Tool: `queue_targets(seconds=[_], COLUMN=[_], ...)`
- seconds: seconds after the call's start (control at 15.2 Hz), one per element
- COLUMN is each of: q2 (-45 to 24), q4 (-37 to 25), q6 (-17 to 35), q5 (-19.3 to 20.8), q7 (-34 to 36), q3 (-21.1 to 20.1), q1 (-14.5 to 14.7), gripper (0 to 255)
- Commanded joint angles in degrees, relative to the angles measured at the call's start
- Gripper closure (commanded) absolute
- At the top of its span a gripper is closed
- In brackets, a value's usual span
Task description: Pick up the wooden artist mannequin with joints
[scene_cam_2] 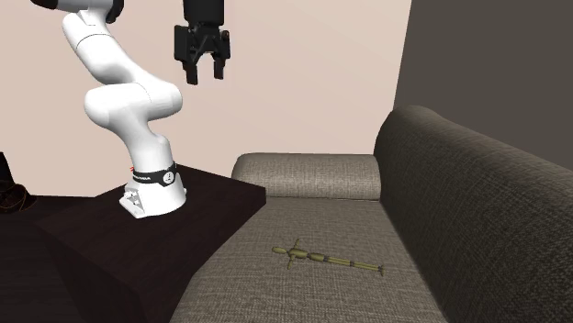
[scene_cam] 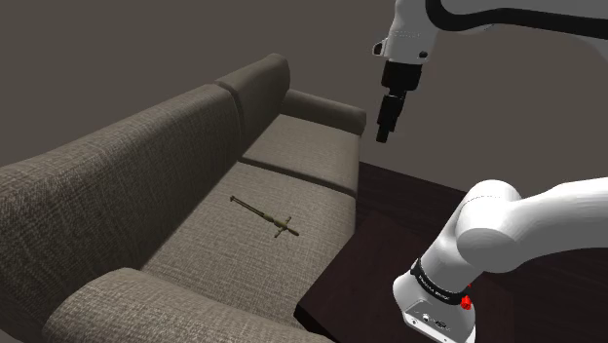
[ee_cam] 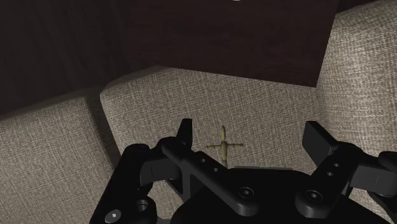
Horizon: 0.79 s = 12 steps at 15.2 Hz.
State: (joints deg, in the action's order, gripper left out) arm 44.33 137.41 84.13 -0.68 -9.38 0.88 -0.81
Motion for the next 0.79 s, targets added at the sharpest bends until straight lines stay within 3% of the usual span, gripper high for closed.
queue_targets(seconds=[0.0, 0.73], q2=[0.00, -12.90], q4=[0.00, 9.89], q6=[0.00, 25.56], q5=[0.00, -1.36], q7=[0.00, 0.63], q3=[0.00, -1.72], q1=[0.00, 1.22], gripper=[0, 0])
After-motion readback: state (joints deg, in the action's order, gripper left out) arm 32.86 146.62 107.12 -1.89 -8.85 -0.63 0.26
